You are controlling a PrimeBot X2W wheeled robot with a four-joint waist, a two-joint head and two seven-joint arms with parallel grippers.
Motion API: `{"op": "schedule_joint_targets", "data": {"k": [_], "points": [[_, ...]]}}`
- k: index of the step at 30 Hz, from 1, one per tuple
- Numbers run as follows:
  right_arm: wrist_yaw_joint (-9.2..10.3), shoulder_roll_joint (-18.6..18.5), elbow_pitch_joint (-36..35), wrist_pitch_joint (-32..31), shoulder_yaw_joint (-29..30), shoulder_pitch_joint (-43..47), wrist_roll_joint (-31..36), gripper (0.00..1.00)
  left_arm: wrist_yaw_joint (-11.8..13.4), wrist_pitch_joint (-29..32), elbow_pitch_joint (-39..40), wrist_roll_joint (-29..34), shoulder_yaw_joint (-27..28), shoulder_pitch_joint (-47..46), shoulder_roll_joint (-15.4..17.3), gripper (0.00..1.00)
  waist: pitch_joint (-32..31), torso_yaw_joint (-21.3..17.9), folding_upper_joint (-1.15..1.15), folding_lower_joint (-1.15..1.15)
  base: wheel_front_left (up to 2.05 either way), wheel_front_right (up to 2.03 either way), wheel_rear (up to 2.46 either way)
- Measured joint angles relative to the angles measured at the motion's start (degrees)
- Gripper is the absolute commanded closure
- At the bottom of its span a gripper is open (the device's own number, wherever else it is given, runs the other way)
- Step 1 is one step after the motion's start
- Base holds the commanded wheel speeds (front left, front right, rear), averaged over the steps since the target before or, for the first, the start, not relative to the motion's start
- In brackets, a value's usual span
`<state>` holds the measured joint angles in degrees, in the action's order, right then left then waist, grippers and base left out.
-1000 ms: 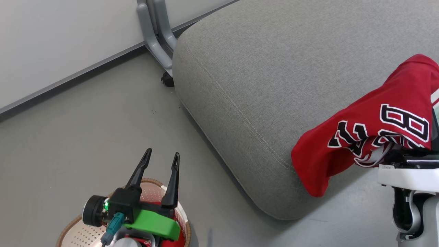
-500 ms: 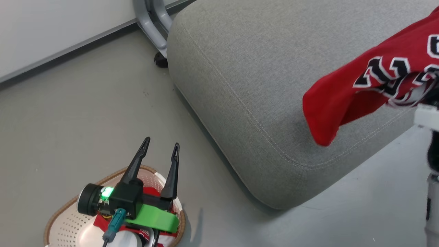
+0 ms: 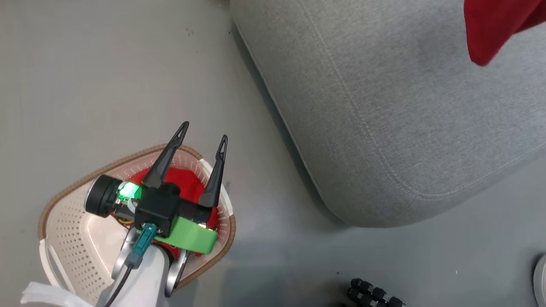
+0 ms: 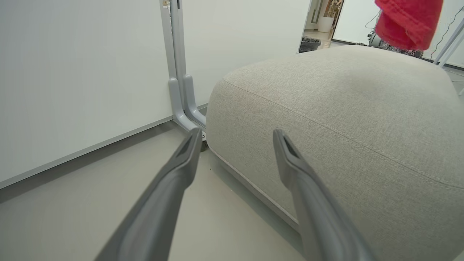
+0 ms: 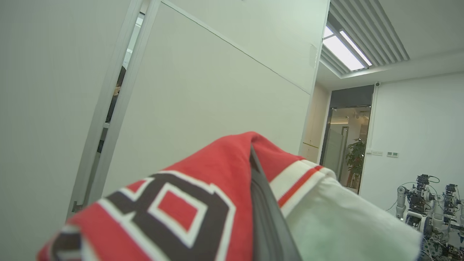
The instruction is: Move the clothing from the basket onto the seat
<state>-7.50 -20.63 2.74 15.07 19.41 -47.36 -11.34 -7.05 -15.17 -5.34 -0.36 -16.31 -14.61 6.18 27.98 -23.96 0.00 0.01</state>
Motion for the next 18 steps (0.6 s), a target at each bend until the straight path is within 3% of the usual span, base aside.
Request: {"op": "schedule_joint_targets", "data": {"k": [6, 18], "points": [[0.0, -2.21, 9.78, -0.01, 1.53, -5.48, 2.29, 1.0, -0.02, 0.0, 0.98, 0.32, -0.91, -2.09, 0.29, 0.0, 5.71, 3.4, 0.0, 0.0, 0.0, 0.0, 0.0], [-0.01, -1.01, 29.3, -0.01, -0.97, -6.09, 7.32, 1.0, 0.02, 0.0, 1.34, 0.35, -1.83, -2.92, 0.79, 0.0, 13.6, 9.86, 0.0, 0.01, 0.0, 0.0, 0.0]]}}
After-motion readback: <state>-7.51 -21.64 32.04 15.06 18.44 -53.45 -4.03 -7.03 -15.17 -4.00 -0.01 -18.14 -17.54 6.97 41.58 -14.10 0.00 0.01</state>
